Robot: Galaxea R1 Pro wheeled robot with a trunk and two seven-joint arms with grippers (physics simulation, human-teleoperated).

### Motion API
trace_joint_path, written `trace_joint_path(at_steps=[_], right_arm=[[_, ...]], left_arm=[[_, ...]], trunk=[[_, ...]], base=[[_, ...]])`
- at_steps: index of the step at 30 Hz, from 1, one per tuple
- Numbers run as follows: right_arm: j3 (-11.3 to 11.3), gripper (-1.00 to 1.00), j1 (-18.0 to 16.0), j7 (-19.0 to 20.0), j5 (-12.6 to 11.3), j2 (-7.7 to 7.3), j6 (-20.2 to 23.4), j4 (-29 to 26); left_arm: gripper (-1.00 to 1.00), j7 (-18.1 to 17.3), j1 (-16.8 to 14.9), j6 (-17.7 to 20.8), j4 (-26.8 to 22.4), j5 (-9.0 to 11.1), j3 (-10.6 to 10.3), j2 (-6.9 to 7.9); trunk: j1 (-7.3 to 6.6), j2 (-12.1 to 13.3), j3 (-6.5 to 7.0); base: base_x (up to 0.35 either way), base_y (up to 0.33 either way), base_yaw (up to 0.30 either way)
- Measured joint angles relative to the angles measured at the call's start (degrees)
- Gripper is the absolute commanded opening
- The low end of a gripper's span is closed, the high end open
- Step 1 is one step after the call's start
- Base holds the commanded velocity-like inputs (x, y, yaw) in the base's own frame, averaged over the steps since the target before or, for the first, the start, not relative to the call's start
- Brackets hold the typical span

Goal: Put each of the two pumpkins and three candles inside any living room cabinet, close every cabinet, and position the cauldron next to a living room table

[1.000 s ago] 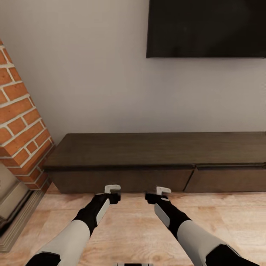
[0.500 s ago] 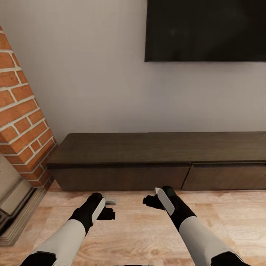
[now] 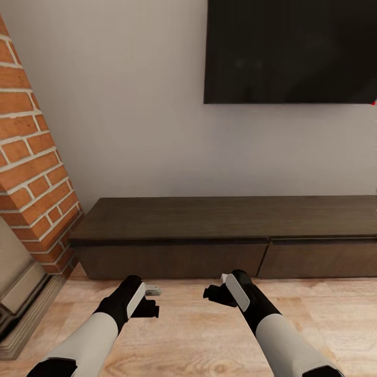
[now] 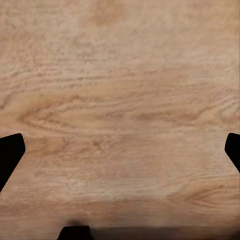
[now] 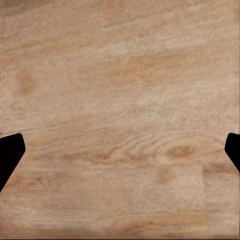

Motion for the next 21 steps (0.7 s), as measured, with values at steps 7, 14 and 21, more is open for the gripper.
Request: trace_joint_path(at_steps=[7,14,21], right_arm=[[-0.1,1.0,2.7,-0.1,-0.5,-0.14,0.0,0.0],[-0.1,1.0,3.5,0.0,-0.6,-0.3,0.1,0.0],[-0.1,1.0,4.3,0.0,-0.5,-0.52,0.1,0.0]], left_arm=[[1.0,0.4,1.3,-0.4,0.1,-0.1,-0.1,0.04],[1.0,0.4,1.8,-0.6,0.1,-0.2,-0.1,0.04],[1.0,0.6,2.6,-1.9,1.9,-0.4,-0.2,0.04]], trunk=[[-0.18,0.1,1.55],[-0.36,0.2,3.1],[-0.54,0.3,4.65]], base=[[-0.061,0.0,0.0],[-0.207,0.0,0.0],[-0.024,0.0,0.0]])
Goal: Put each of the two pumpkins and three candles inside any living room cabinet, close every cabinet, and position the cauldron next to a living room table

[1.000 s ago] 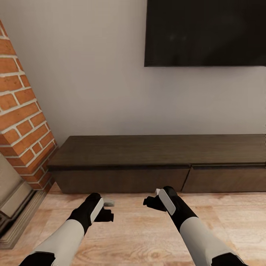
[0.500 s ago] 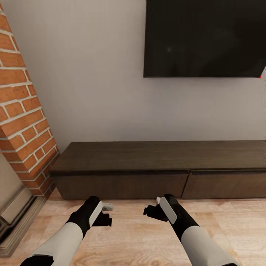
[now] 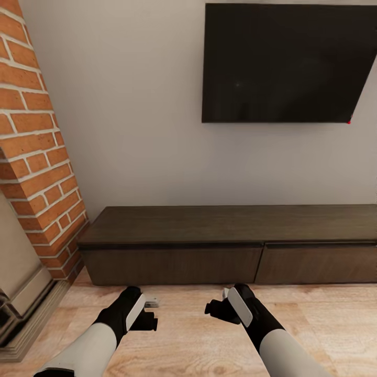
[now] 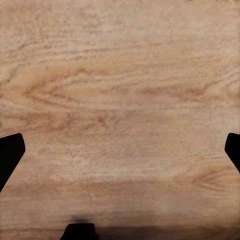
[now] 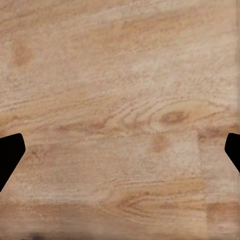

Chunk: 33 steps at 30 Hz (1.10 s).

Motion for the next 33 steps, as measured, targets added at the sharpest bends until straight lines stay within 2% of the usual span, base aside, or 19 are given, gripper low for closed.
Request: trace_joint_path(at_steps=[9,21,30,33], right_arm=[[0.0,1.0,2.0,-0.1,0.1,-0.24,0.1,0.0],[0.0,1.0,3.6,-0.1,0.2,-0.39,0.1,0.2],[0.0,1.0,3.7,-0.2,0.5,-0.41,0.0,0.2],[0.1,1.0,3.7,-0.2,0.6,-0.36,-0.3,0.2]], left_arm=[[1.0,0.0,0.1,-4.6,4.9,0.0,-0.2,-0.07],[1.0,0.6,1.6,-8.6,5.9,-0.1,-0.3,0.14],[1.0,0.9,2.0,-9.3,5.9,0.0,-0.3,1.96],[1.0,0.9,2.2,-12.1,5.9,0.0,-0.3,2.13]], trunk=[[-0.23,0.1,1.51],[-0.54,0.3,3.06],[-2.51,3.9,3.83],[-3.17,5.1,4.09]], base=[[-0.001,0.0,0.0],[0.0,0.0,0.0],[0.0,0.0,0.0],[0.0,0.0,0.0]])
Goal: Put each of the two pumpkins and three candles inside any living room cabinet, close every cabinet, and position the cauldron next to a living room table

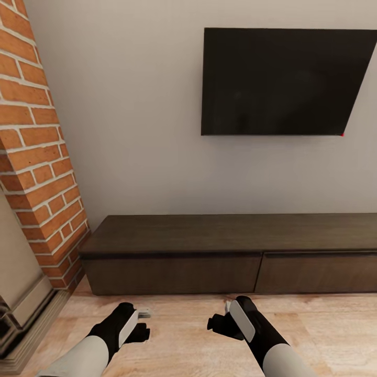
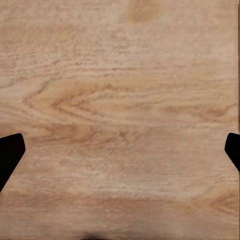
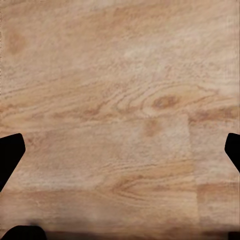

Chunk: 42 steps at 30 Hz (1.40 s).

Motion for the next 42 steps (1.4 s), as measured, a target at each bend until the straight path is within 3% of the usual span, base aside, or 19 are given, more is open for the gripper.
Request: trace_joint_path(at_steps=[6,15,26,36,42], right_arm=[[0.2,1.0,0.0,-0.1,0.2,0.13,-0.4,0.0],[0.1,1.0,0.1,-0.2,0.2,0.0,-0.4,0.7],[0.2,1.0,0.1,-0.2,0.3,0.01,-0.9,2.0],[0.0,1.0,0.1,-0.1,0.2,-0.33,-6.4,7.8],[0.1,1.0,0.1,0.0,0.4,-1.8,-10.3,10.3]], left_arm=[[1.0,0.0,0.6,-3.5,0.0,0.1,0.0,0.11],[1.0,-0.1,0.7,-4.0,-0.1,-0.2,0.1,-0.33],[1.0,-0.4,0.7,-4.1,-0.1,-0.1,0.2,0.94],[1.0,-0.3,0.7,-4.0,-0.1,0.0,0.0,0.84],[1.0,-0.2,0.7,-4.0,-0.1,-0.1,-0.1,0.93]], trunk=[[-1.32,2.4,0.51],[-3.29,6.0,1.27],[-5.71,10.4,2.26],[-7.91,14.4,3.91],[-9.23,16.8,4.94]], base=[[0.0,0.0,0.0],[0.0,0.0,0.0],[0.0,0.0,0.0],[0.0,0.0,0.0],[0.0,0.0,0.0]])
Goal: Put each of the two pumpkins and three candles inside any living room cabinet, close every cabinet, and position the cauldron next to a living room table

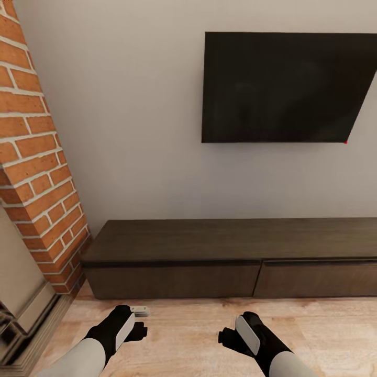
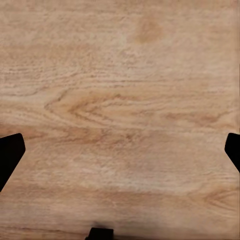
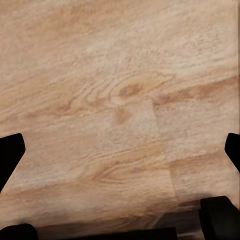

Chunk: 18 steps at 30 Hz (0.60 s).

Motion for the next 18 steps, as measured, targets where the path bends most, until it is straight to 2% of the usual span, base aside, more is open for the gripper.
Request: trace_joint_path(at_steps=[11,18], right_arm=[[0.0,1.0,0.0,-0.1,0.1,-0.44,-4.9,0.7],[-0.1,1.0,0.0,0.0,-0.4,-3.38,-6.6,2.3]], left_arm=[[1.0,0.1,0.0,-0.1,0.0,0.1,0.3,-0.3],[1.0,0.2,0.0,-0.1,0.0,0.1,0.3,-0.48]], trunk=[[-2.42,4.4,1.8],[-3.95,7.2,3.05]], base=[[0.0,0.0,0.0],[0.0,0.0,0.0]])
